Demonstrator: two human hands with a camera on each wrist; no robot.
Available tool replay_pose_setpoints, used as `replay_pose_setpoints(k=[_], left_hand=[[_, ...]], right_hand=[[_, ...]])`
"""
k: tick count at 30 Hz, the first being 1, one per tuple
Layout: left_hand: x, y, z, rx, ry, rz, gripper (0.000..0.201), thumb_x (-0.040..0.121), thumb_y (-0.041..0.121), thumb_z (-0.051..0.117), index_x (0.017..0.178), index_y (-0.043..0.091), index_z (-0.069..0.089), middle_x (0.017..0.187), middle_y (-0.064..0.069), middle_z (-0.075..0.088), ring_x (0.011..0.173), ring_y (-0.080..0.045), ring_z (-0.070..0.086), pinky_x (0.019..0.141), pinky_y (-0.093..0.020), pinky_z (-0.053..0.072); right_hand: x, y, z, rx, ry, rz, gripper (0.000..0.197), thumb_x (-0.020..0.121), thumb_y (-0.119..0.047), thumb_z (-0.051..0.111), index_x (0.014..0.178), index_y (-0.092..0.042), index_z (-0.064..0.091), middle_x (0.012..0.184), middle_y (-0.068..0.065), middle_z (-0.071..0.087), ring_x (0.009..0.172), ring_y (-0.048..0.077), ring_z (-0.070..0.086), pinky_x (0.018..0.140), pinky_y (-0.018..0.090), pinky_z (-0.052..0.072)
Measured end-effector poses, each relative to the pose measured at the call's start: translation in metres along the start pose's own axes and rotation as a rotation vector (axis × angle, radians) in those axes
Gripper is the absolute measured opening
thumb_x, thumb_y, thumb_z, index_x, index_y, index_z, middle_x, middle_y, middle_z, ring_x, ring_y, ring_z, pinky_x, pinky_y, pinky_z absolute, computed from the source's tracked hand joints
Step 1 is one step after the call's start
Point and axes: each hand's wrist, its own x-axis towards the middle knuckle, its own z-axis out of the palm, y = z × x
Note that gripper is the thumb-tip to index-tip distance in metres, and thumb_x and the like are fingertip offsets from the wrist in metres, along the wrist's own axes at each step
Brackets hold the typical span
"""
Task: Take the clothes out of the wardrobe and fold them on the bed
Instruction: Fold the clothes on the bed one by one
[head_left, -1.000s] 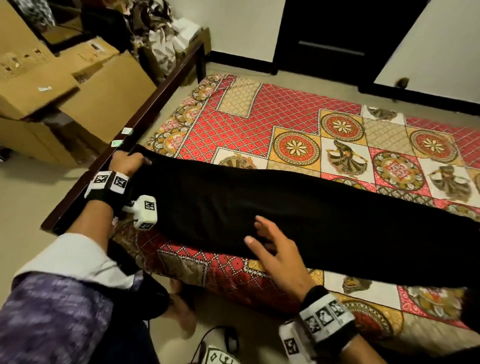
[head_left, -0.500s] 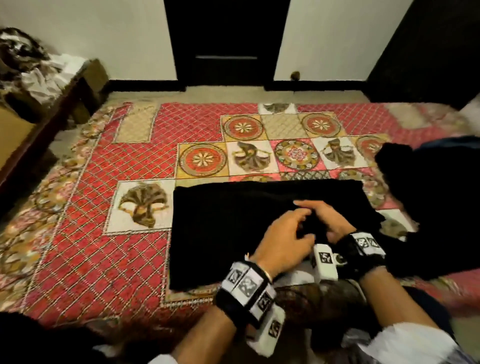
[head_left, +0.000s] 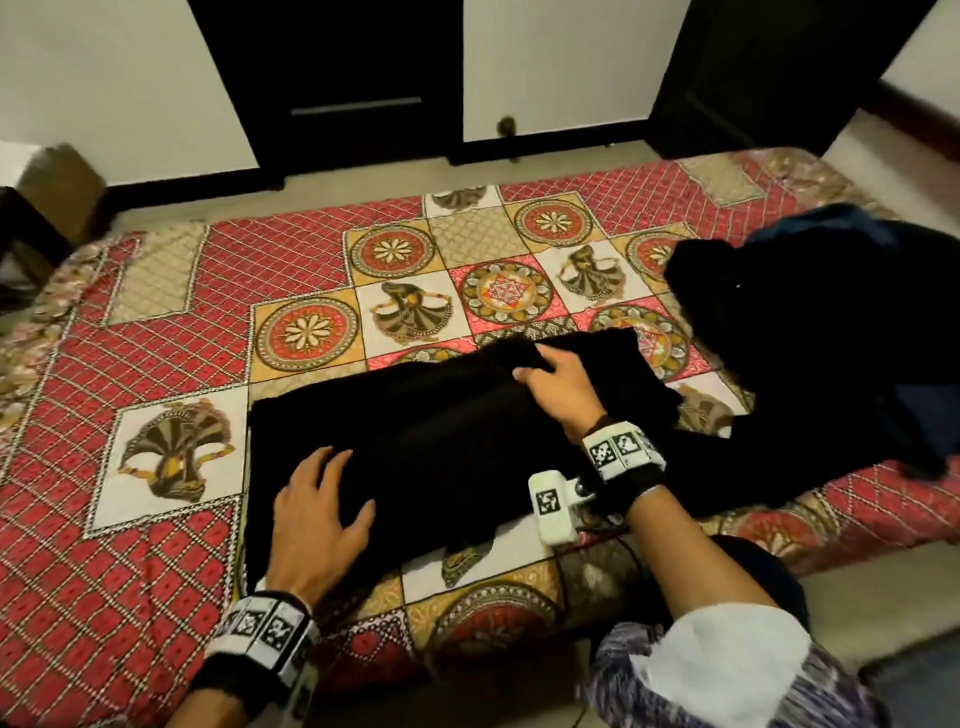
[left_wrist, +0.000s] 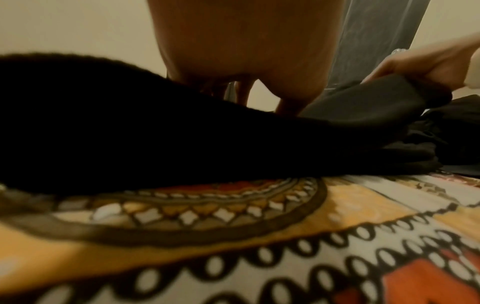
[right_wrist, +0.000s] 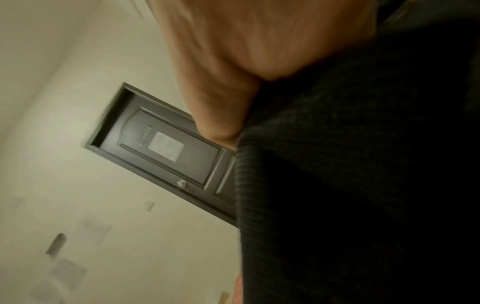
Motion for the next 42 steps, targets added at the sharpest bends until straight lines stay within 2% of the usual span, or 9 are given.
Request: replay_pose_setpoints(k=[3, 7, 13, 16, 19, 28, 31, 37, 42], left_hand=[[0.003, 0.002, 0.005, 0.034, -0.011, 0.03, 0.078, 0.086, 0.065, 0.042, 0.15, 0.02, 0.041, 0.155, -0.005, 0.037, 0.144, -0.027, 0.036, 0.113, -0.053, 0.037], [0.0, 0.004, 0.023, 0.141, -0.075, 0.044, 0.082, 0.091, 0.074, 0.029, 0.156, 0.024, 0.033, 0.164, -0.002, 0.025, 0.152, -0.022, 0.023, 0.123, -0.051, 0.019], [-0.006, 0.008, 0.033, 0.11, -0.037, 0.048, 0.077, 0.095, 0.07, 0.025, 0.158, 0.026, 0.028, 0.167, -0.001, 0.016, 0.155, -0.021, 0.014, 0.126, -0.049, 0.006], [-0.005, 0.008, 0.032, 0.104, -0.041, 0.043, 0.077, 0.095, 0.07, 0.025, 0.159, 0.026, 0.025, 0.168, -0.001, 0.014, 0.156, -0.019, 0.01, 0.126, -0.051, 0.006], [-0.006, 0.012, 0.028, 0.08, -0.04, 0.052, 0.076, 0.095, 0.07, 0.028, 0.159, 0.029, 0.024, 0.168, 0.002, 0.013, 0.156, -0.017, 0.007, 0.126, -0.05, 0.003], [-0.007, 0.011, 0.034, 0.167, -0.119, 0.055, 0.078, 0.095, 0.074, 0.017, 0.16, 0.032, 0.022, 0.17, 0.004, 0.006, 0.157, -0.015, -0.001, 0.125, -0.056, 0.002], [-0.002, 0.016, 0.028, 0.148, -0.082, 0.072, 0.078, 0.094, 0.074, 0.023, 0.16, 0.031, 0.02, 0.17, 0.003, 0.005, 0.157, -0.015, -0.003, 0.125, -0.055, 0.0], [0.052, 0.02, 0.017, 0.164, -0.097, 0.139, 0.082, 0.09, 0.077, 0.021, 0.16, 0.036, 0.016, 0.17, 0.005, 0.003, 0.157, -0.014, -0.005, 0.125, -0.054, -0.003], [0.105, -0.005, 0.016, 0.202, -0.255, 0.021, 0.103, 0.072, 0.091, 0.01, 0.161, 0.038, 0.009, 0.17, 0.009, -0.005, 0.156, -0.013, -0.005, 0.122, -0.063, 0.006]], right_hand=[[0.005, -0.022, -0.041, -0.123, 0.109, -0.155, 0.038, 0.092, -0.017, 0.068, 0.13, -0.017, 0.068, 0.118, -0.001, 0.072, 0.11, 0.016, 0.065, 0.094, 0.029, 0.049], [0.021, 0.014, -0.094, -0.527, 0.286, 0.094, 0.042, 0.09, -0.025, 0.074, 0.13, -0.015, 0.066, 0.125, 0.011, 0.07, 0.116, 0.031, 0.064, 0.095, 0.035, 0.05], [0.034, 0.026, -0.092, -0.665, 0.122, 0.288, 0.087, 0.08, -0.066, 0.074, 0.144, -0.012, 0.051, 0.144, 0.011, 0.058, 0.132, 0.035, 0.054, 0.109, 0.046, 0.045], [0.034, 0.032, -0.095, -0.736, 0.028, 0.366, 0.081, 0.082, -0.048, 0.078, 0.146, -0.008, 0.047, 0.145, 0.014, 0.057, 0.131, 0.036, 0.056, 0.11, 0.047, 0.046], [0.03, 0.029, -0.101, -0.733, 0.128, 0.233, 0.052, 0.09, -0.028, 0.072, 0.138, -0.011, 0.059, 0.136, 0.013, 0.065, 0.124, 0.034, 0.061, 0.104, 0.039, 0.05], [0.012, 0.024, -0.111, -0.825, 0.417, 0.155, 0.048, 0.093, -0.034, 0.071, 0.133, -0.011, 0.059, 0.128, 0.021, 0.066, 0.121, 0.043, 0.059, 0.097, 0.048, 0.049], [0.012, 0.017, -0.092, -0.843, 0.464, -0.139, 0.051, 0.094, -0.033, 0.067, 0.138, -0.008, 0.056, 0.13, 0.021, 0.063, 0.122, 0.042, 0.057, 0.099, 0.052, 0.047], [0.029, 0.054, -0.063, -1.056, 0.064, 0.018, 0.081, 0.101, -0.061, 0.044, 0.164, -0.019, 0.016, 0.173, 0.007, 0.001, 0.159, 0.026, 0.003, 0.122, 0.068, 0.01], [0.033, 0.061, -0.064, -1.052, 0.077, 0.001, 0.082, 0.103, -0.059, 0.043, 0.165, -0.02, 0.007, 0.173, 0.003, -0.006, 0.16, 0.023, -0.002, 0.121, 0.069, 0.009]])
